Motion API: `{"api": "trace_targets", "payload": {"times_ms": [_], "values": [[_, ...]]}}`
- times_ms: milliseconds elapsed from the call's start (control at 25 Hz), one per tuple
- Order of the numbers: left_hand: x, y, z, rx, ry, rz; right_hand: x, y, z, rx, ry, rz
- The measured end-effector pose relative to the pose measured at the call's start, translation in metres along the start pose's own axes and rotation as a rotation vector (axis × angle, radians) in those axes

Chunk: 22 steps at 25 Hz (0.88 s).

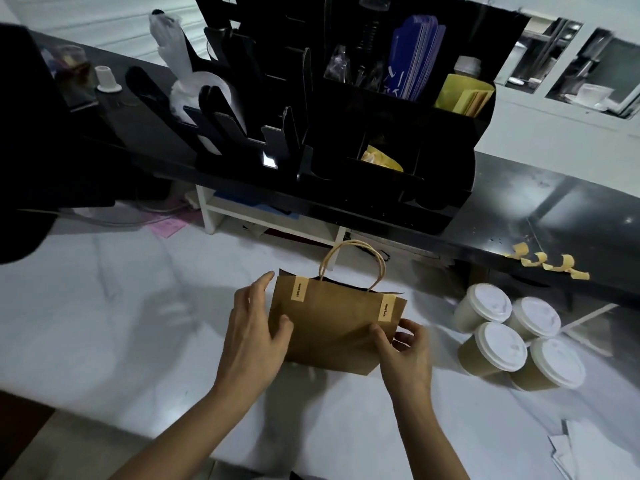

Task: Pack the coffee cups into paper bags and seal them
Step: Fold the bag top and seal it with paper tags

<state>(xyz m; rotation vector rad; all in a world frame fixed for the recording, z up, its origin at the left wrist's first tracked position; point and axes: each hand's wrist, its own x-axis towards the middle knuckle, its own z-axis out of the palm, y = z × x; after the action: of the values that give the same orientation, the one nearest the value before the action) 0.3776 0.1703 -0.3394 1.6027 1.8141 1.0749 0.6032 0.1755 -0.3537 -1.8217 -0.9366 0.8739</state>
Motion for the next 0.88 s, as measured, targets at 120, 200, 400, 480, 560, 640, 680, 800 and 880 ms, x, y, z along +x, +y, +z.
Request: {"api": "trace_targets", "payload": {"times_ms": [120,200,400,480,560,640,680,800,880], "values": [[-0.004,-0.011,0.0,0.003,-0.118,-0.135,-0.009,0.006,0.004,-0.006,-0.052,0.056],[-0.007,-0.015,0.001,-0.006,-0.194,-0.188,-0.015,0.008,0.006,0.017,-0.099,0.078],[-0.008,-0.013,-0.001,-0.045,-0.226,-0.152,-0.029,0.007,0.005,0.03,-0.114,0.062],[-0.007,-0.012,-0.001,-0.074,-0.195,-0.128,-0.032,0.004,0.001,0.032,-0.085,0.037],[-0.006,-0.011,-0.002,-0.117,-0.186,-0.098,-0.035,0.0,-0.002,0.049,-0.051,0.007],[-0.006,-0.01,-0.004,-0.168,-0.202,-0.083,-0.038,-0.003,-0.003,0.079,-0.022,0.0],[-0.005,-0.009,-0.005,-0.195,-0.211,-0.08,-0.039,-0.005,-0.003,0.092,-0.013,0.001],[-0.007,-0.005,-0.007,-0.242,-0.23,-0.049,-0.043,-0.007,-0.004,0.119,0.008,-0.007],[-0.007,-0.003,-0.005,-0.245,-0.243,-0.05,-0.047,-0.009,-0.005,0.141,0.016,-0.016]]}}
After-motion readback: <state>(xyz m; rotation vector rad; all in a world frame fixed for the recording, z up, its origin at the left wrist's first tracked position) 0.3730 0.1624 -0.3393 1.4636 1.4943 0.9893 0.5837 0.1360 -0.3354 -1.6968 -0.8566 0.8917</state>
